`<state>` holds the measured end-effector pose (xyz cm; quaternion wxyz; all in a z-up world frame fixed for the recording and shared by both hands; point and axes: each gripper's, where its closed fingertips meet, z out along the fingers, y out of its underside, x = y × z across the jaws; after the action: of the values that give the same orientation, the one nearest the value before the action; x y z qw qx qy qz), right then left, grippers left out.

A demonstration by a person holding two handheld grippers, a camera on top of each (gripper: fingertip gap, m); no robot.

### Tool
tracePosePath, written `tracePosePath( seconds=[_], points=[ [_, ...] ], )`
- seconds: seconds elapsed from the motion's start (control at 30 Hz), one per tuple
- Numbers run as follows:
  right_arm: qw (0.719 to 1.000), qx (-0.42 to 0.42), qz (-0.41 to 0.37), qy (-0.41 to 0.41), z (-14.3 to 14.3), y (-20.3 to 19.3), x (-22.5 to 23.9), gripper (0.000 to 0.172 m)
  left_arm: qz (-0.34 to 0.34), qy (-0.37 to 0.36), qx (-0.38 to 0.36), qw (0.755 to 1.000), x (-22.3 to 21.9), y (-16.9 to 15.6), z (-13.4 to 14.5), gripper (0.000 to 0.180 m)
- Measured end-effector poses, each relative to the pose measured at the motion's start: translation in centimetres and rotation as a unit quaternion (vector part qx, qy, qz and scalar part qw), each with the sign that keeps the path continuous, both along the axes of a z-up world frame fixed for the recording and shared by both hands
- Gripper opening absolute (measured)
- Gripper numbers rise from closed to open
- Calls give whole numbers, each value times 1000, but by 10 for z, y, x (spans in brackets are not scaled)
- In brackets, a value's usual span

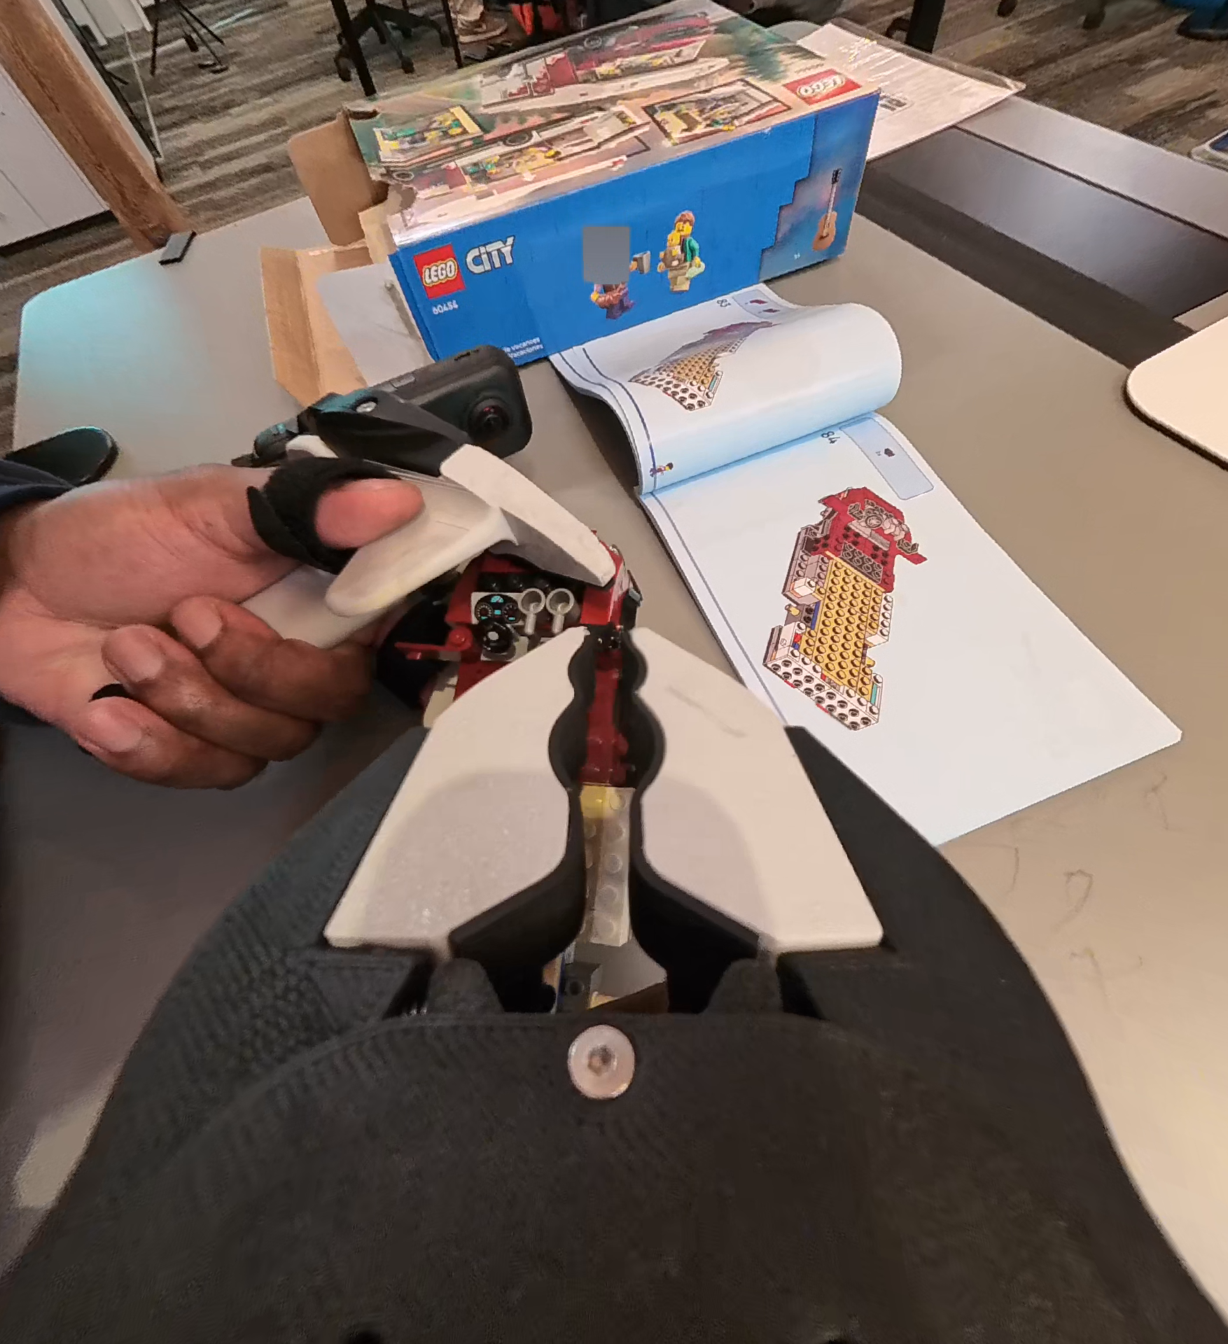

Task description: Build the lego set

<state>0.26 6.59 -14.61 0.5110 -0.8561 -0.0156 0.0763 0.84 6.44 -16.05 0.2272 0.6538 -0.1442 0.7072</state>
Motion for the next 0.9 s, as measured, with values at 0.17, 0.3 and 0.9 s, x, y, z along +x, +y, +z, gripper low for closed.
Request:
tracePosePath(
  seconds=[0.17,0.3,0.9],
  points=[
    [1000,0,2,5,0,0,-1,6,0,-1,15,1000,0,-1,0,54],
    [1000,-2,3,1,-1,0,-2,5,1,-2,26,1000,0,0,0,54],
    [999,-4,8,34,6,-5,0,5,-30,-36,83,995,-2,-10,7,53]
  ],
)
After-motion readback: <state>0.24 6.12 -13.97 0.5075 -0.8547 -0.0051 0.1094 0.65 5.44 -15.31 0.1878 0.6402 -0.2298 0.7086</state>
